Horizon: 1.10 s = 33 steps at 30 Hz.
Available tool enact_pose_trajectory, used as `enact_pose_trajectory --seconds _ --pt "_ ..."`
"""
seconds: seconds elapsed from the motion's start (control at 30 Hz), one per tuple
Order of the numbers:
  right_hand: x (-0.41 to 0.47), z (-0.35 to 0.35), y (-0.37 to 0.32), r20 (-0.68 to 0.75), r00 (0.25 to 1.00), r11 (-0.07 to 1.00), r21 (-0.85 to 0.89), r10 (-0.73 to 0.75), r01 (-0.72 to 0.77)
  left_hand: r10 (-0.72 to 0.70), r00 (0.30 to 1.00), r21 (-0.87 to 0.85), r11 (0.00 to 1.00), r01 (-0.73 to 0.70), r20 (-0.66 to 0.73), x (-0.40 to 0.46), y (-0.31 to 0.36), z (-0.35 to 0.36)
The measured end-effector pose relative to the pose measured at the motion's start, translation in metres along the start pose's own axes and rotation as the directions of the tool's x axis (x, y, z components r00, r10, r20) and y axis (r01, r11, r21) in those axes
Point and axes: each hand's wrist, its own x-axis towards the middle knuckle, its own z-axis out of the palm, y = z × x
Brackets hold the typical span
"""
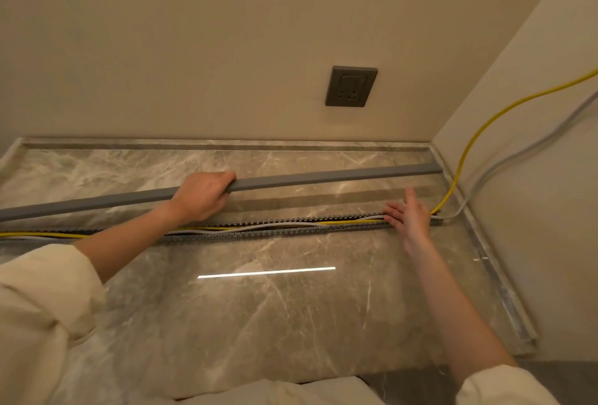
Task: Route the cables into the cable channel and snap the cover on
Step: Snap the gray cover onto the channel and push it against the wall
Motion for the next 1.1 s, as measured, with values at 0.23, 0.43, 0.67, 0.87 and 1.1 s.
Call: enact_pose_trajectory --seconds 0.23,0.43,0.67,0.87,1.1 --pt "-0.001 -0.008 -0.007 -0.16 0.985 0.971 0.239 0.07 -0.03 0.068 0.997 0.03 0.997 -0.069 0.025 -0.026 0.009 0.001" --pt "-0.001 -0.021 -0.004 -0.08 0.987 0.965 0.234 0.138 -0.116 0.087 0.995 -0.002 0.996 -0.087 0.051 -0.029 0.033 0.005" --pt "-0.001 -0.035 -0.006 0.191 0.966 0.967 0.153 0.175 -0.206 0.177 0.983 -0.214 0.963 -0.163 0.046 0.018 0.09 0.013" --pt "0.007 -0.044 -0.001 0.269 0.941 0.976 -0.128 0.205 -0.176 0.14 0.976 -0.326 0.942 -0.079 0.169 0.067 0.156 0.029" --pt "0.027 -0.067 0.004 0.243 0.96 0.912 -0.41 0.14 -0.029 0.053 0.985 -0.239 0.971 -0.012 0.165 0.096 0.208 0.056"
